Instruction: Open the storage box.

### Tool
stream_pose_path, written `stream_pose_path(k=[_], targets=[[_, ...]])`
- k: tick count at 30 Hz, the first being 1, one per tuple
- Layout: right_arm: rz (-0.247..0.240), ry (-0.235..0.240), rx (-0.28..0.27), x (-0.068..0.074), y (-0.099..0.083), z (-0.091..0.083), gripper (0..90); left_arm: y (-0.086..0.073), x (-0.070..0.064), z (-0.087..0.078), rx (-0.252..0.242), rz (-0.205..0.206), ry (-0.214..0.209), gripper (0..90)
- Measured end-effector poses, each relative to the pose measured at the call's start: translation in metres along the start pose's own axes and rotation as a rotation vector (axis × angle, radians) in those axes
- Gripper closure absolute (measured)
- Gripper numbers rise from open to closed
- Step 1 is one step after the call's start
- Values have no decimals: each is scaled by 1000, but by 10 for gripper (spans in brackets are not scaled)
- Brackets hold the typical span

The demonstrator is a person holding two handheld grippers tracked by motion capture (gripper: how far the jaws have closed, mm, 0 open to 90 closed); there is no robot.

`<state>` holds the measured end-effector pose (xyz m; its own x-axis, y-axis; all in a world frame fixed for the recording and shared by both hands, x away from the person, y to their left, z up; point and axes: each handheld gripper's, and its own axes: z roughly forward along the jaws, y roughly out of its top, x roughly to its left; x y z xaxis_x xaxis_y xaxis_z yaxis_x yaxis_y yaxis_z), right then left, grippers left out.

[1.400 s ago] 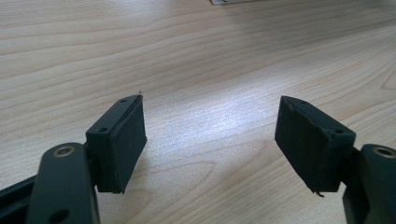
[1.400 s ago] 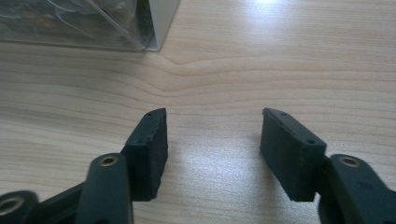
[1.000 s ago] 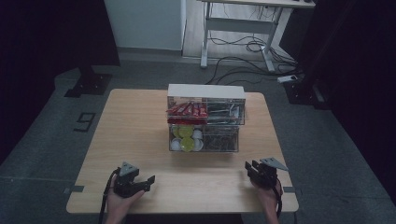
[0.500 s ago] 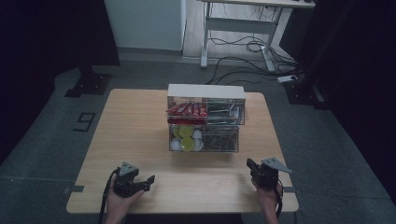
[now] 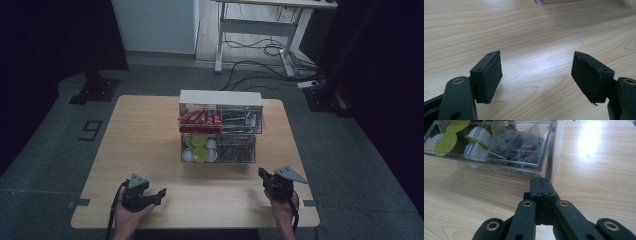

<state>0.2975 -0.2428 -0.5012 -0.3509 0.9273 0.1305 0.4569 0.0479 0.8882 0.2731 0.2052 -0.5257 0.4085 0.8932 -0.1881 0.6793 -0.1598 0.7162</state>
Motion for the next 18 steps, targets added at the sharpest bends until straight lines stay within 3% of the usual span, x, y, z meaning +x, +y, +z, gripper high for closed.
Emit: stream_pose_path(k=[18], targets=[[12,58,-34,17,25,16,894,0,2,-2,-2,-3,-4,247]])
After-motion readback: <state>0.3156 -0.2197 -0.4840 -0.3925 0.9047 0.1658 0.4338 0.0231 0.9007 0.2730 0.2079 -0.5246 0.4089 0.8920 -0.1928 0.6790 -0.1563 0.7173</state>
